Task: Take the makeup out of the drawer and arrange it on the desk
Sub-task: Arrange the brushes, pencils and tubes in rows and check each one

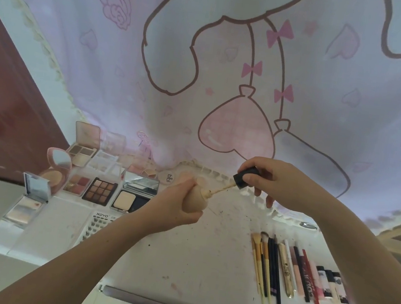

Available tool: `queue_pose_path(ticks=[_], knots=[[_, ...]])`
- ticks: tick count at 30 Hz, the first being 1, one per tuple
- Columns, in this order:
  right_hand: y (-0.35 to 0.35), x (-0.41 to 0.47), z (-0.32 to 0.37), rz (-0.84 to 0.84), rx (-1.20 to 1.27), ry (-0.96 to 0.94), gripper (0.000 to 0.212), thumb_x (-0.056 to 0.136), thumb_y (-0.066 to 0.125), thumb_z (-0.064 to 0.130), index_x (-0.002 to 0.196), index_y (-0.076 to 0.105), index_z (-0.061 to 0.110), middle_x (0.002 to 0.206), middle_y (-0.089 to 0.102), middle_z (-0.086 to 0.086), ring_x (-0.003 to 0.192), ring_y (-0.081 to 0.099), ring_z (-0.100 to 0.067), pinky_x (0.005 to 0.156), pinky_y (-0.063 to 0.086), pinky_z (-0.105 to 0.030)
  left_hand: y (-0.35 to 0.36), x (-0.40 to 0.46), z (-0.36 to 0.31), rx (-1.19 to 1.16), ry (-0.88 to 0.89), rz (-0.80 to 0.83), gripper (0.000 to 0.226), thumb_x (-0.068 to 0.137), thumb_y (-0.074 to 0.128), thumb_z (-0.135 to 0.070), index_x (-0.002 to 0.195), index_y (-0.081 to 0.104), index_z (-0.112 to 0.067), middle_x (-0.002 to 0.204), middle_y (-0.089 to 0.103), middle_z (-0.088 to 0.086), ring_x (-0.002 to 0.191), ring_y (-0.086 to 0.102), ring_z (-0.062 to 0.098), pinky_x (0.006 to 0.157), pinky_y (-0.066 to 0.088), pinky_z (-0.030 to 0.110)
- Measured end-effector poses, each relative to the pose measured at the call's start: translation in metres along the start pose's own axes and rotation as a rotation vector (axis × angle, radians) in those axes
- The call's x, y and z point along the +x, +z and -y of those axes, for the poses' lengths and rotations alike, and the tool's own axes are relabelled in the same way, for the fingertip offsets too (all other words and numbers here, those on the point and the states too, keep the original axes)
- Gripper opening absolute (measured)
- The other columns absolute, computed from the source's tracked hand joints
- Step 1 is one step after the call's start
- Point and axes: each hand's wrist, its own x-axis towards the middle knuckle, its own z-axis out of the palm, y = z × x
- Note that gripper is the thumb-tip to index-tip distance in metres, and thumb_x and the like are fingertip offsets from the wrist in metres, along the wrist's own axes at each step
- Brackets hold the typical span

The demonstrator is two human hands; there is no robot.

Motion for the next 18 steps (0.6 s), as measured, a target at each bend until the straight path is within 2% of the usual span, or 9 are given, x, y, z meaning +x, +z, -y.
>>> queue_pose_path(ticks=[2,5,9,12,15,18], knots=[[0.0,0.0,0.0,-0.001,0.013,-0.007,0.013,0.094,0.054,0.022,0.093,0.056,0.034,0.074,0.059,0.012,0.052,0.057,0.007,0.046,0.045,-0.01,0.002,0.001,0.0,0.001,0.017,0.014,0.036,0.072,0.064,-0.045,0.098,0.041,-0.037,0.094,0.05,-0.011,0.075,0.054,-0.008,0.053,0.04,0.004],[0.0,0.001,-0.002,-0.007,0.037,-0.002,0.018,0.094,0.054,0.023,0.087,0.055,0.039,0.072,0.06,0.011,0.051,0.057,0.006,0.046,0.045,-0.01,0.003,0.004,0.0,0.022,0.007,0.04,0.037,0.072,0.064,-0.046,0.099,0.041,-0.035,0.096,0.048,-0.009,0.072,0.055,0.001,0.051,0.038,0.004],[-0.002,0.001,-0.009,-0.027,0.072,0.022,0.018,0.094,0.054,0.023,0.087,0.056,0.039,0.067,0.06,0.013,0.049,0.057,0.005,0.045,0.045,-0.01,0.002,0.007,0.002,0.043,-0.017,0.045,0.036,0.074,0.065,-0.043,0.1,0.041,-0.034,0.093,0.051,-0.012,0.07,0.055,0.002,0.05,0.039,0.005],[-0.004,0.0,-0.016,-0.042,0.159,0.06,0.016,0.094,0.054,0.021,0.09,0.059,0.036,0.071,0.063,0.011,0.055,0.06,0.002,0.046,0.047,-0.013,0.003,0.007,0.005,0.029,-0.047,0.055,0.038,0.075,0.066,-0.043,0.102,0.04,-0.038,0.092,0.053,-0.015,0.072,0.056,0.002,0.052,0.041,0.007],[0.001,-0.002,-0.033,-0.09,0.345,0.13,0.01,0.092,0.057,0.019,0.096,0.061,0.027,0.083,0.069,0.002,0.064,0.065,-0.005,0.05,0.05,-0.017,0.008,0.01,0.012,-0.047,-0.144,0.064,0.045,0.079,0.068,-0.043,0.113,0.039,-0.035,0.097,0.055,-0.014,0.079,0.059,0.004,0.057,0.044,0.012],[0.017,-0.006,-0.058,-0.052,0.8,0.294,0.02,0.087,0.062,0.011,0.105,0.058,0.008,0.096,0.071,-0.011,0.078,0.07,-0.016,0.059,0.055,-0.023,0.018,0.014,0.018,-0.302,-0.257,0.079,0.036,0.088,0.061,-0.039,0.115,0.039,-0.031,0.099,0.058,-0.004,0.078,0.058,0.003,0.064,0.048,0.016]])
